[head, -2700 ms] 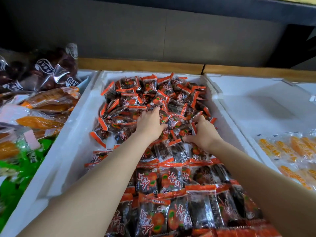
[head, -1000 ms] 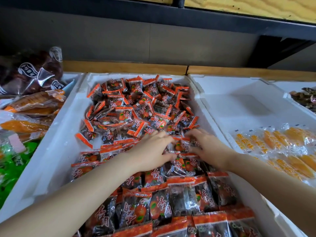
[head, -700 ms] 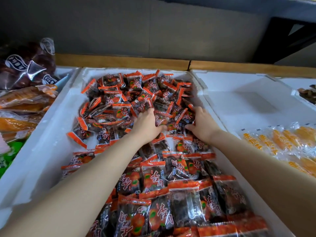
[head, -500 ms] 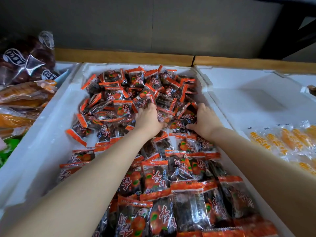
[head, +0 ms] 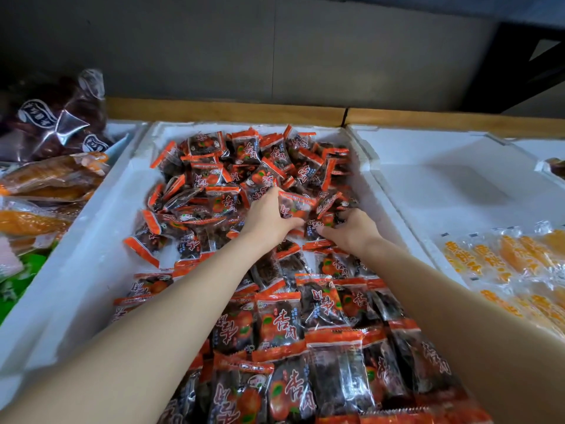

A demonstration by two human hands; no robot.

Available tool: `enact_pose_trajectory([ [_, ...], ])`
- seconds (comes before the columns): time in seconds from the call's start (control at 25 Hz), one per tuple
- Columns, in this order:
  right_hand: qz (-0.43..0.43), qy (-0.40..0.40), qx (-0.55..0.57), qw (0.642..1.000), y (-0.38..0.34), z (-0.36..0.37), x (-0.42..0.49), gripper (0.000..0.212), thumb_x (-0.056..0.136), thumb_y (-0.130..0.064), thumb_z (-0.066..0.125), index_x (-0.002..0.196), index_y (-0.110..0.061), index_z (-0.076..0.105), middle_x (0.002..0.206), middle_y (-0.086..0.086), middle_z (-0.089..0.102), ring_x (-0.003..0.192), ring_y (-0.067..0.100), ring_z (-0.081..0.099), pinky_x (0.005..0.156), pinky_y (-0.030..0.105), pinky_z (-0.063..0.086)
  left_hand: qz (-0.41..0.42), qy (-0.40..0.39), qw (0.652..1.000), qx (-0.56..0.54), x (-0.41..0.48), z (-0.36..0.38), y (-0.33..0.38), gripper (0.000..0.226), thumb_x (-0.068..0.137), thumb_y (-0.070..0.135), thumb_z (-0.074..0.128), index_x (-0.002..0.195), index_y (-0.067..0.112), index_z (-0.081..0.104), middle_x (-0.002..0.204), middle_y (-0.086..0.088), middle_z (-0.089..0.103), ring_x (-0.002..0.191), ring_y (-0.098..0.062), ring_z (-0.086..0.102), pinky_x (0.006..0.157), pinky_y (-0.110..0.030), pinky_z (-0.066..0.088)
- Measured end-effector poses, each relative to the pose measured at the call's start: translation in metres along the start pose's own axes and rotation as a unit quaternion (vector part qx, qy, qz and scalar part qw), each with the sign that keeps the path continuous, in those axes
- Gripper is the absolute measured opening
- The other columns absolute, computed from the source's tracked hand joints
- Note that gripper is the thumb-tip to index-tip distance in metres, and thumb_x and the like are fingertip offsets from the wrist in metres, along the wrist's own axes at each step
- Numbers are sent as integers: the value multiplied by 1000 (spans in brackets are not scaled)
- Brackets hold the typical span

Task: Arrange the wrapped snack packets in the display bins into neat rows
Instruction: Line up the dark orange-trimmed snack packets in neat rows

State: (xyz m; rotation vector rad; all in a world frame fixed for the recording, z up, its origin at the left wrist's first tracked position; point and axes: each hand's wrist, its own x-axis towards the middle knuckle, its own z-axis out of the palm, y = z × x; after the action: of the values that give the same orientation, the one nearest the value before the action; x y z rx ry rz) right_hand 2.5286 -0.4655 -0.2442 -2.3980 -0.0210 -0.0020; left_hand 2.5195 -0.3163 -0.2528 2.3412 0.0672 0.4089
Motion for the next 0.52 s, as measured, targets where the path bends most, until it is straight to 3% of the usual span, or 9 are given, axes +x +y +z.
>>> enact_pose_trajectory([
  [0.08,5,-48,-15,999,-6,-3,-3,33,88,-29,65,104,0,63,94,8,62,93,23,58,82,28,43,15,49,997,-57,-4,-5,3,45,80,29,76,114,8,55,112,-4,62,105,-22,57,82,-23,41],
  [0.12,6,-67,-36,997,-9,-6,-5,23,88,-28,64,87,-5,63,84,3,58,85,20,57,78,26,42,22,63,995,-81,-8,-7,6,45,79,30,76,114,9,57,110,-3,63,103,-21,58,83,-24,43],
  [0.16,3,-76,-56,996,-10,-9,-8,24,89,-26,62,72,-10,56,75,1,53,76,18,54,71,24,42,26,69,992,-98,-12,-10,11,46,78,32,76,114,10,58,110,-3,64,103,-21,58,86,-28,44],
  [0.24,-19,-78,-98,992,-10,-20,-16,33,88,-20,60,60,-11,46,66,3,49,67,20,50,56,25,37,23,71,991,-115,-24,-16,19,48,79,37,75,116,10,59,114,-1,62,105,-18,57,85,-29,44],
  [0.32,-64,-49,-146,986,-7,-36,-30,25,86,-15,57,63,-8,51,67,7,53,66,23,52,52,26,36,8,61,992,-108,-38,-22,26,48,82,40,70,117,10,57,112,2,59,101,-13,53,76,-23,37],
  [0.4,-108,-37,-189,975,-2,-53,-49,18,86,-13,56,69,-9,51,70,7,54,65,21,50,54,27,37,3,35,993,-110,-51,-24,31,39,85,42,67,109,13,57,96,9,54,84,-5,49,64,-16,35],
  [0.52,-102,-70,-241,963,15,-69,-70,11,90,-19,54,92,-9,51,84,6,55,77,23,52,59,26,37,1,-55,990,-133,-68,-16,43,20,87,40,65,93,25,53,77,19,44,65,6,40,56,-6,35],
])
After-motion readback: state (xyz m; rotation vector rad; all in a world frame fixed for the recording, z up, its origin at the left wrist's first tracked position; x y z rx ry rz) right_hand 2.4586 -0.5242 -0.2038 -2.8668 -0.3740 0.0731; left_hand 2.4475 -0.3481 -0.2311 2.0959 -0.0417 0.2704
